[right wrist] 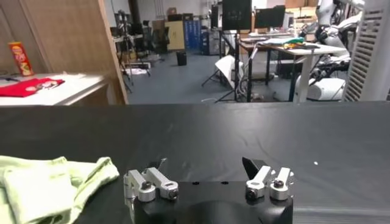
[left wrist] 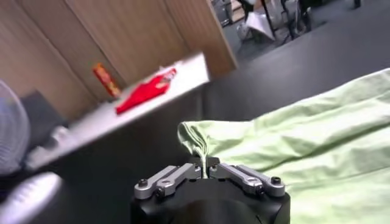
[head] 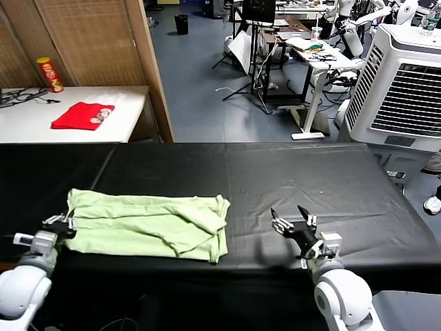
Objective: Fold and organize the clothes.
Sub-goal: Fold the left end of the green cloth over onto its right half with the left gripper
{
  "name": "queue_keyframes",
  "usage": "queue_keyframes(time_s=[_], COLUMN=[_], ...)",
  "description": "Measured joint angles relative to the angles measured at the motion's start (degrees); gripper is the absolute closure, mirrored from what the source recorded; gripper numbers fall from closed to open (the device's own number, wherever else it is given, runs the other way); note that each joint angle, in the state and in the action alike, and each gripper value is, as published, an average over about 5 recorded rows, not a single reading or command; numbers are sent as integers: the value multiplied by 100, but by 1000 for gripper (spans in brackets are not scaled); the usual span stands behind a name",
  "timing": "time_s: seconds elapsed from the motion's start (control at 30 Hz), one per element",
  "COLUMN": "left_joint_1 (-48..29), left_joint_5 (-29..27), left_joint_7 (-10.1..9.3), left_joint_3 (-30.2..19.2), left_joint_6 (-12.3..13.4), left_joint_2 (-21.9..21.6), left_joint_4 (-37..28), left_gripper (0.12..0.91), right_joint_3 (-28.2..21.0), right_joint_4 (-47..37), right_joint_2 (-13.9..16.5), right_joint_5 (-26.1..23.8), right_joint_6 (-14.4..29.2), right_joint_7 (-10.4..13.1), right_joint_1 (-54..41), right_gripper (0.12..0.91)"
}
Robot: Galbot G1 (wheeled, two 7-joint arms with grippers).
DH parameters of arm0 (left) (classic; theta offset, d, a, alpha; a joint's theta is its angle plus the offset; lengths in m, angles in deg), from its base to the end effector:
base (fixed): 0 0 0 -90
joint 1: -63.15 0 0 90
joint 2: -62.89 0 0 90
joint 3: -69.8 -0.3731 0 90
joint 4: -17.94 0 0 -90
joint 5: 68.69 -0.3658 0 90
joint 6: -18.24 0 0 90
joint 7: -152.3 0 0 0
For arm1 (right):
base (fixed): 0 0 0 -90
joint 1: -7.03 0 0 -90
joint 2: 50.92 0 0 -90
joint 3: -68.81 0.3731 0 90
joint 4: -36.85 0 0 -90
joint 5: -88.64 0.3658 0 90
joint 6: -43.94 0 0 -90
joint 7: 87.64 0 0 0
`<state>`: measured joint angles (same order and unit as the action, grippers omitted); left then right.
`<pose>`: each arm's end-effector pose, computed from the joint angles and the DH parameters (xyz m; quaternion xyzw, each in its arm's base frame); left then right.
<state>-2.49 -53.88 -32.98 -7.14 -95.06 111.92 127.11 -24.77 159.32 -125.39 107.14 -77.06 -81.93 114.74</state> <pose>0.2489 0.2248 -0.2662 0.0632 -0.9473 -0.2494 0.1908 0.2401 -0.0287 -0.2608 0.0646 -0.9848 -0.0126 0.1609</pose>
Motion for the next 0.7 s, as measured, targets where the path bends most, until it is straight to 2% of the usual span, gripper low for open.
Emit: queue_keyframes(time_s=[0.17, 0.43, 0.53, 0.7], left_joint_1=[-74, -424, -572, -781], left_joint_5=[606, 1891, 2229, 2419], left_joint_7=[-250, -743, -843, -872], left_joint_3=[-395, -1445, -1789, -2235], left_joint_6=[-414, -905, -999, -1007], left_joint_2=[361, 1101, 1312, 1613], left_joint_4=[583, 1349, 1512, 1597], left_gripper=[878, 878, 878, 878], right_joint_3=[141, 315, 311, 296], right_joint_4=[33, -2, -26, -62], right_joint_2=[-14, -148, -208, -268], right_joint_5=[-73, -297, -382, -458], right_joint_6=[32, 72, 73, 74], right_joint_7=[-14, -53, -54, -61], right_joint_1=[131, 336, 368, 414], right_gripper=[227, 227, 227, 227])
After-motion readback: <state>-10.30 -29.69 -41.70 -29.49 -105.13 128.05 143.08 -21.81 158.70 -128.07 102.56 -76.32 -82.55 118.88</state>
